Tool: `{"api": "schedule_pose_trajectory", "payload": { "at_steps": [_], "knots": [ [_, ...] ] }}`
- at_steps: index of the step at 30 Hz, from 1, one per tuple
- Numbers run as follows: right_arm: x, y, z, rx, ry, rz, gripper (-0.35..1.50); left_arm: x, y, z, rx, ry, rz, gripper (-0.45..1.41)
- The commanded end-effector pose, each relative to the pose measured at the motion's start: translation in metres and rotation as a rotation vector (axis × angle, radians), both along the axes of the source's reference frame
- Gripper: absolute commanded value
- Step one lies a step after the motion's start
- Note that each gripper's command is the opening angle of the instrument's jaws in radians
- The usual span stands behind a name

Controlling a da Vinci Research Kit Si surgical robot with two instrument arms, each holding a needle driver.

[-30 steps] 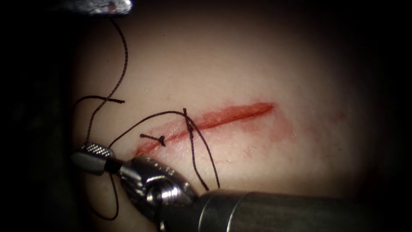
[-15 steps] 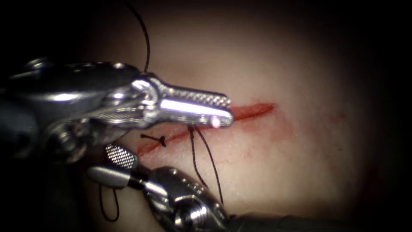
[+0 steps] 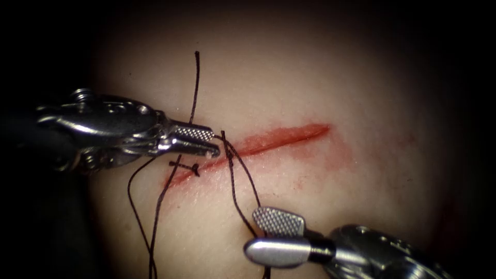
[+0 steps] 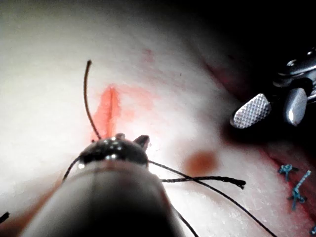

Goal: Wound Closure

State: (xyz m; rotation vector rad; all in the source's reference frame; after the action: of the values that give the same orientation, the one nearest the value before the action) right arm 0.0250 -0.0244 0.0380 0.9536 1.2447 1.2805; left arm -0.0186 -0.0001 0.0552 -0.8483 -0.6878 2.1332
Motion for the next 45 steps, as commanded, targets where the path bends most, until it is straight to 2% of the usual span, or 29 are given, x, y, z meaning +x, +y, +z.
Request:
{"api": "schedule_pose_trajectory", "payload": {
  "at_steps": [1, 4, 8, 10, 13, 16, 20, 23, 25, 33, 39, 44, 45],
  "knots": [
    [-0.0014, 0.0003, -0.0002, 0.009, -0.008, -0.014, 1.28, -0.0005, -0.0004, 0.0009, 0.005, 0.01, 0.015, 0.24],
    [-0.0038, 0.0012, -0.001, 0.001, -0.011, -0.035, 1.26, -0.0009, -0.0014, 0.0016, -0.051, 0.003, 0.126, 0.19],
    [-0.0055, 0.0028, -0.0014, -0.019, -0.001, -0.045, 1.33, -0.0028, -0.0031, 0.0014, -0.23, -0.077, 0.353, 0.15],
    [-0.0065, 0.0035, -0.0015, -0.027, 0.018, -0.044, 1.36, -0.0041, -0.0036, 0.0009, -0.3, -0.109, 0.425, 0.29],
    [-0.0077, 0.0043, -0.0016, -0.027, 0.027, -0.042, 1.3, -0.0058, -0.004, 0.0005, -0.422, -0.154, 0.536, 0.39],
    [-0.0082, 0.0045, -0.0013, -0.026, 0.023, -0.034, 1.3, -0.0076, -0.0045, 0.0005, -0.466, -0.179, 0.589, 0.52],
    [-0.0081, 0.0045, -0.0012, -0.027, 0.023, -0.035, 1.3, -0.0088, -0.0049, 0.0008, -0.542, -0.209, 0.667, 0.54],
    [-0.0081, 0.0044, -0.0013, -0.027, 0.024, -0.036, 1.3, -0.0088, -0.0054, 0.0016, -0.575, -0.224, 0.718, 0.54],
    [-0.0081, 0.0044, -0.0014, -0.027, 0.024, -0.036, 1.3, -0.0086, -0.0058, 0.0021, -0.58, -0.226, 0.749, 0.46],
    [-0.0079, 0.0042, -0.0016, -0.027, 0.024, -0.037, 1.3, -0.008, -0.0075, 0.0038, -0.553, -0.18, 0.895, 0.41],
    [-0.0077, 0.0042, -0.0016, -0.027, 0.024, -0.036, 1.3, -0.0083, -0.0076, 0.0038, -0.557, -0.202, 0.921, 0.36],
    [-0.0076, 0.0041, -0.0016, -0.029, 0.024, -0.036, 1.3, -0.0094, -0.007, 0.0041, -0.57, -0.186, 0.914, 0.22],
    [-0.0076, 0.0041, -0.0016, -0.029, 0.024, -0.036, 1.3, -0.0095, -0.0069, 0.0041, -0.572, -0.183, 0.912, 0.1]
  ]
}}
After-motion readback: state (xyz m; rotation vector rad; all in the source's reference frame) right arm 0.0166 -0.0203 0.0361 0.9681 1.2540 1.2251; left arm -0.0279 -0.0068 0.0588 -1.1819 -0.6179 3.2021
